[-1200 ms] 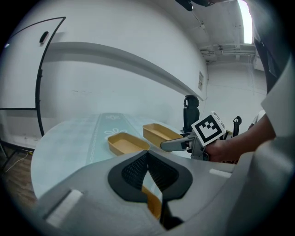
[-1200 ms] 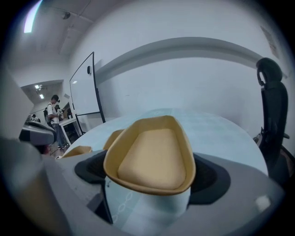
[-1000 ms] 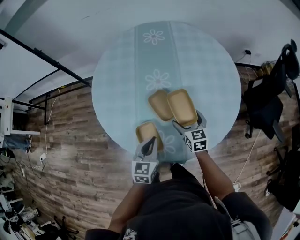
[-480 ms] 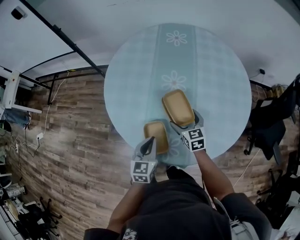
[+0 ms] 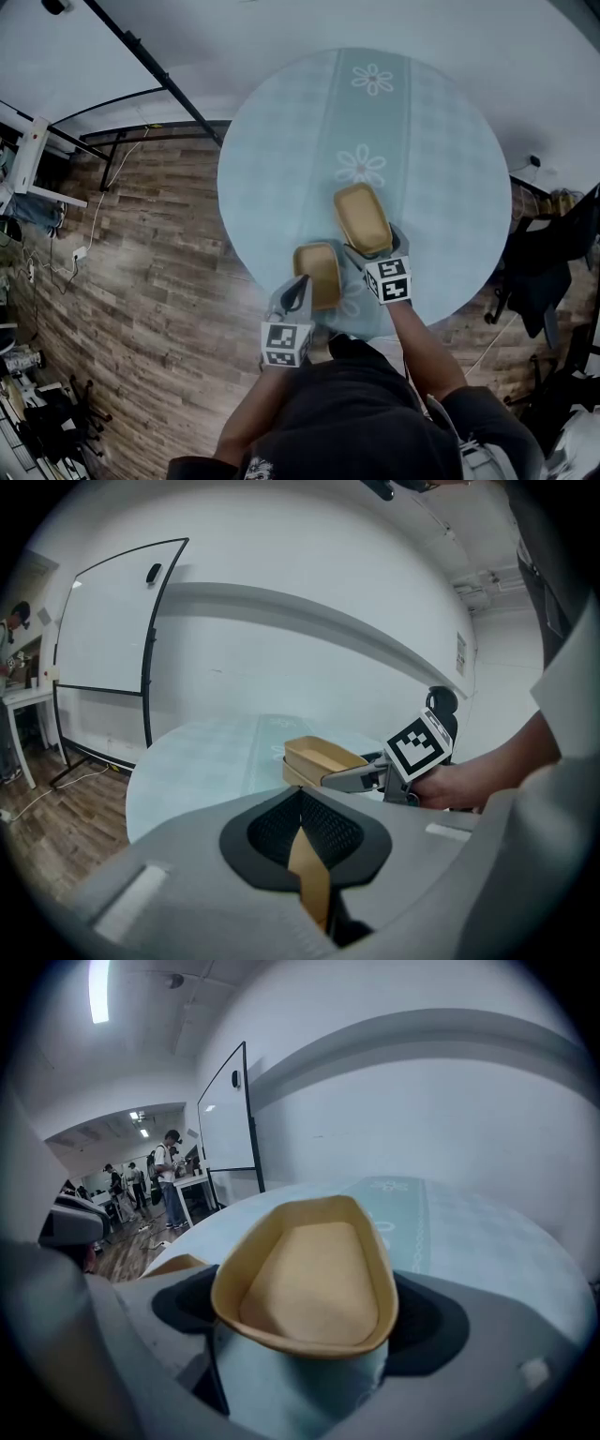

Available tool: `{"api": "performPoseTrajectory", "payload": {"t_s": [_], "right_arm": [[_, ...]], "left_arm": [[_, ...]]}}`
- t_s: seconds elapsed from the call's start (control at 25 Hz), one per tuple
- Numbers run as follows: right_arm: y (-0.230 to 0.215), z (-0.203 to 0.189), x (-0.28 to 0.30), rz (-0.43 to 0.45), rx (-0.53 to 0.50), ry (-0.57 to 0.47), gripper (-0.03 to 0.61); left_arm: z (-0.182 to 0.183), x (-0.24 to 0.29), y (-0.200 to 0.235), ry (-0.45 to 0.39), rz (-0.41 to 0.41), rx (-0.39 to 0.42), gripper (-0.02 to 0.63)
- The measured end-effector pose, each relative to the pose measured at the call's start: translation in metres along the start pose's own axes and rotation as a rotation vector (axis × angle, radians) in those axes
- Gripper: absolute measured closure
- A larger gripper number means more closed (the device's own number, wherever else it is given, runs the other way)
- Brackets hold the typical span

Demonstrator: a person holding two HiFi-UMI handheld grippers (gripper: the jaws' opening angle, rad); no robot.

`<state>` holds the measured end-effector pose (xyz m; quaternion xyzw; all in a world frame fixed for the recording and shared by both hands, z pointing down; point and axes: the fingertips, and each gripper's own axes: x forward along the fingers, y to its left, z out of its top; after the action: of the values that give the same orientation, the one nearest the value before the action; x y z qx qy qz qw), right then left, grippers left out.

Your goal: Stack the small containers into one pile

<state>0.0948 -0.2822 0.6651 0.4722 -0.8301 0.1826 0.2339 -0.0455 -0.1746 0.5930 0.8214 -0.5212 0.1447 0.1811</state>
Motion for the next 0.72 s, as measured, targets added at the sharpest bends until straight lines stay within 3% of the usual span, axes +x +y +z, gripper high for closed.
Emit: {"api": "performPoseTrajectory", "payload": {"t_s": [0.72], "right_arm": [[0.002,-0.005,0.015,-0.001,0.02,0.054,0.021]], "left_arm": [[-0.003,0.005,-0.001,0.021,-0.017,-0.002,0.609]]}}
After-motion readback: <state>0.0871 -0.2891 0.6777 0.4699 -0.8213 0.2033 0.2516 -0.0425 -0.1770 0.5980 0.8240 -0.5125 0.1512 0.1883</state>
